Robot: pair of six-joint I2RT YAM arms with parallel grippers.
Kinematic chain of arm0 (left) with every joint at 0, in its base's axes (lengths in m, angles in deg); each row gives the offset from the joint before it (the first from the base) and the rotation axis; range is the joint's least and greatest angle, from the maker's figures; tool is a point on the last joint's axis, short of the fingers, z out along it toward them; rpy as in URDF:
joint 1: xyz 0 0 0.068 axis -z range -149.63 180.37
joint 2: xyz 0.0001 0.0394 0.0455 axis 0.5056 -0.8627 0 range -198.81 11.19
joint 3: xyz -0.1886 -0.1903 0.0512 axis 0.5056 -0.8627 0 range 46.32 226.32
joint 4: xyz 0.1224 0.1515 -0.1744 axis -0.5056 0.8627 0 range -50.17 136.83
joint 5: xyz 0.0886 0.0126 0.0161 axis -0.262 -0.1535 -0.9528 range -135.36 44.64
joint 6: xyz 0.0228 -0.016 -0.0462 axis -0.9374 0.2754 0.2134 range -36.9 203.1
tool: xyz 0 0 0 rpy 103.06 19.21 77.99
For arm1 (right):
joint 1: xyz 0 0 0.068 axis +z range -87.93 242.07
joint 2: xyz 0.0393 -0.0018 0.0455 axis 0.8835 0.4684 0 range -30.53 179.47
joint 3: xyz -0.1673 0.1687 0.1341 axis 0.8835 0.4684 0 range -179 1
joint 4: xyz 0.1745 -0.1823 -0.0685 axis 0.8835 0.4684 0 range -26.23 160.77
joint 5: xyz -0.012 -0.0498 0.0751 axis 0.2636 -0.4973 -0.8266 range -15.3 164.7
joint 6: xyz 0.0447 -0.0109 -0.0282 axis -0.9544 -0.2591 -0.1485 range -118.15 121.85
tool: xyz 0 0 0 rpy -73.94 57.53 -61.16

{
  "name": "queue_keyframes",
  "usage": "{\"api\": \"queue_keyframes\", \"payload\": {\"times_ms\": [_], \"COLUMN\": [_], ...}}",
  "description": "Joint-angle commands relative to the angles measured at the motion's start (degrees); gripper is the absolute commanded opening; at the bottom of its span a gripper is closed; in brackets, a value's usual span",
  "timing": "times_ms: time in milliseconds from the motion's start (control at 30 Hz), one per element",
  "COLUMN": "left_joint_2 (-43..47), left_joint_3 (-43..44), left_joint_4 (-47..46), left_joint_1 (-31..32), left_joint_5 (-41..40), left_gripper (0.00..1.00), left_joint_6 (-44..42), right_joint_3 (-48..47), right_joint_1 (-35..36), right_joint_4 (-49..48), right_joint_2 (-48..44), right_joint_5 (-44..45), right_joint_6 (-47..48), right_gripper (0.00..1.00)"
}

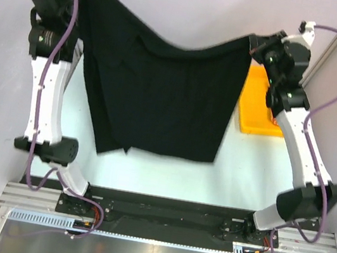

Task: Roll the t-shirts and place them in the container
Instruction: Flatten out the T-shirt at the center of the board.

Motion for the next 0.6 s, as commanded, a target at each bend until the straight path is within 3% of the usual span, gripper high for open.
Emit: {"api": "queue_keyframes", "payload": {"times_ms": [0,133,300,400,567], "left_joint_2": [-0.3,3.5,11.5,17.1,31.5], "left_joint_3": [9.3,2.6,-7.8,-20.3,-55.8], "left_joint_4": [-9.4,-11.3,-6.3,-3.2,-3.9], "left_joint_1": [-6.6,-9.6,-10.6,-10.7,-10.8], "left_joint_5": [9.3,11.7,12.3,12.8,12.6], "left_gripper": [0.0,0.0,0.0,0.0,0.0], "left_joint_6": [7.4,8.7,8.6,8.3,12.0], "right_joint_3": [-14.3,-14.7,1.2,13.1,23.6], "right_joint_1": [0.4,0.0,-1.6,-2.5,-2.8], "right_joint_4": [-11.3,-8.1,-8.8,-7.0,4.2], "right_joint_2": [3.1,3.2,-3.9,-8.8,-7.8], "right_joint_5": [0.3,0.1,-0.7,-0.6,-4.4], "right_joint_6": [2.3,2.7,-0.6,-2.3,-3.1], "right_gripper": [0.0,0.0,0.0,0.0,0.0]}}
